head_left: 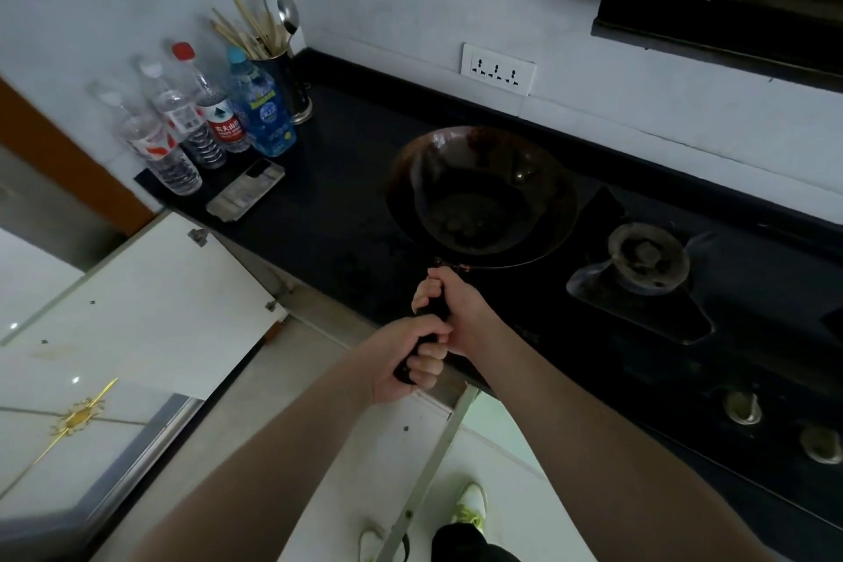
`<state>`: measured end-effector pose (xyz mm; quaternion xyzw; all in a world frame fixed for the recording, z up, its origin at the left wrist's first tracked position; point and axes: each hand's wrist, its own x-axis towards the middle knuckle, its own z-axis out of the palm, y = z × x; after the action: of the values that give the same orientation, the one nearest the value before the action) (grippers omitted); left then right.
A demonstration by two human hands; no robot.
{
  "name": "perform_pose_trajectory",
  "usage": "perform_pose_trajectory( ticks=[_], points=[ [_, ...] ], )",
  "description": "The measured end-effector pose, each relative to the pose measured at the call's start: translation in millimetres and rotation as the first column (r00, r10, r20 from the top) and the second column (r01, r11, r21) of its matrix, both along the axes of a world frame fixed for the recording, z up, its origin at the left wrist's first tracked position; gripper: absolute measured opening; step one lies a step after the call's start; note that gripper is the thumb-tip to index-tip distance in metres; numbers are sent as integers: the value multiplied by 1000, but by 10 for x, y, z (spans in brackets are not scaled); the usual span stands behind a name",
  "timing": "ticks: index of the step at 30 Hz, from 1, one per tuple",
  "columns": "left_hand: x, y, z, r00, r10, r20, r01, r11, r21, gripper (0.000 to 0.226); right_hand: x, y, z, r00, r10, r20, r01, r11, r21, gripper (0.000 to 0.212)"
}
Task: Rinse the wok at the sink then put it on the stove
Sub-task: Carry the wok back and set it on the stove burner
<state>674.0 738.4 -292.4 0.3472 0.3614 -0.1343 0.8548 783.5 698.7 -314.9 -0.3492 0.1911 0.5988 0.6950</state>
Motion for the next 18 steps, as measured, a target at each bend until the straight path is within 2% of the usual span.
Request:
perform_pose_trajectory(
  ticks=[18],
  points=[
    [130, 29, -66, 999, -40, -31, 41, 999, 33, 29, 130, -17, -144, 999, 29, -16, -29, 1000, -5, 37]
  ],
)
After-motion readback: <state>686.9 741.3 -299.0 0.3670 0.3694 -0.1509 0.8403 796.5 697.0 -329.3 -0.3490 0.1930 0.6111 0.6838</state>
